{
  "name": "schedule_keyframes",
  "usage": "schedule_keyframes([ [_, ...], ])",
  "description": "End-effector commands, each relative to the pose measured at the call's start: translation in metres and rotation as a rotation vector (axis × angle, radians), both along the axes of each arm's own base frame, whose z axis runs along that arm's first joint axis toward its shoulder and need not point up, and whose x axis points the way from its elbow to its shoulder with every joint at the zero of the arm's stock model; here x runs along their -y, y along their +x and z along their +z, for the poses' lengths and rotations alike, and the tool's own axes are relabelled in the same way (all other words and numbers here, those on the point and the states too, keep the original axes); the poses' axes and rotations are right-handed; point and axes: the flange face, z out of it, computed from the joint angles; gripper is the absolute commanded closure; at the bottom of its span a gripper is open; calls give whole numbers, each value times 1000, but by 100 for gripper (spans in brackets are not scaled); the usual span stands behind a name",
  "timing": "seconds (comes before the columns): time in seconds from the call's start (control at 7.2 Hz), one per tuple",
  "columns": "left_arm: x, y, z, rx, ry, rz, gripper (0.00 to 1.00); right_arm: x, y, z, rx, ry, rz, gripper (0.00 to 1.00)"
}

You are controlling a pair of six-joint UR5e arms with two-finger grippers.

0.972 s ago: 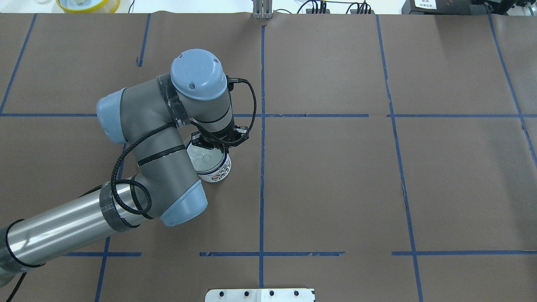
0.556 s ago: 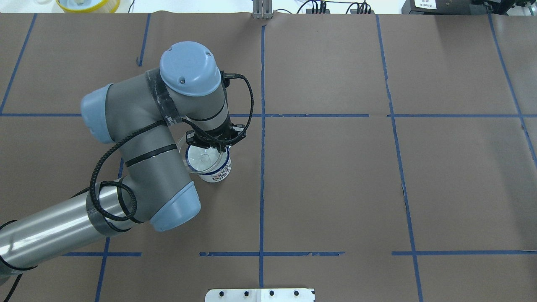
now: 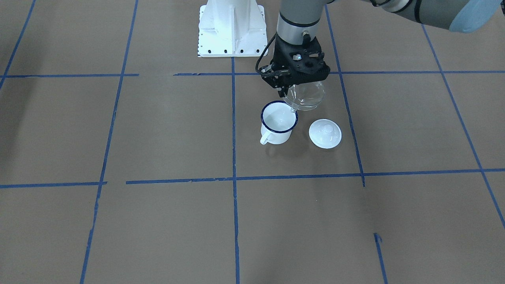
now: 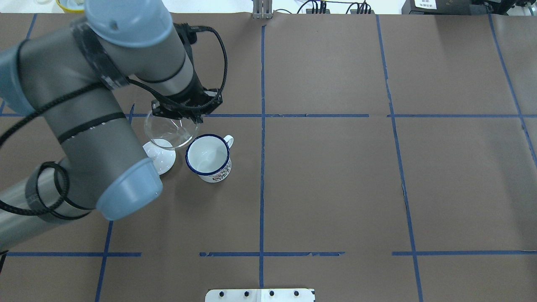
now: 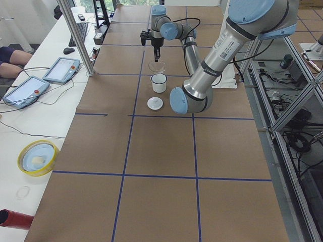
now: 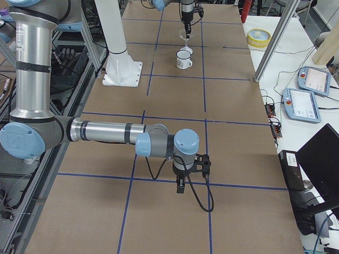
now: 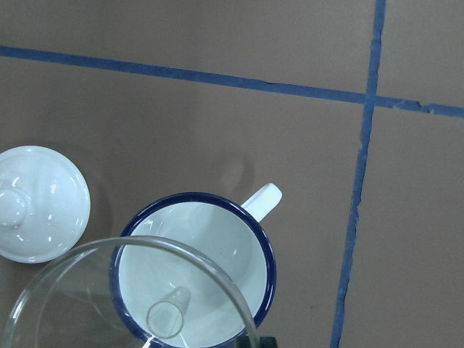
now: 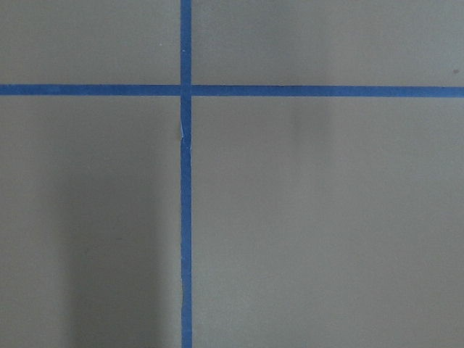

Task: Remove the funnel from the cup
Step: 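Carry the funnel with the left gripper away from the mug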

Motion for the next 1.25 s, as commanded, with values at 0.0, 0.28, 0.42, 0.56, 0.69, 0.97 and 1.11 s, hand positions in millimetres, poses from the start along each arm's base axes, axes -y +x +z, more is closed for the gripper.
schedule_keyframes([
  [0.0,48,-44,6,-64,5,-152,100,0,0,0,0,0,0,0],
  [0.28,91,-41,65,-185,-52,-390,100,0,0,0,0,0,0,0],
  [0.42,118,-25,92,-265,-58,-501,100,0,0,0,0,0,0,0],
  [0.56,137,-16,111,-317,-60,-582,100,0,0,0,0,0,0,0],
  [0.69,152,-11,129,-333,-69,-681,100,0,0,0,0,0,0,0],
  [0.97,157,36,178,-397,-30,-886,100,0,0,0,0,0,0,0],
  [1.11,128,78,197,-407,42,-1025,100,0,0,0,0,0,0,0],
])
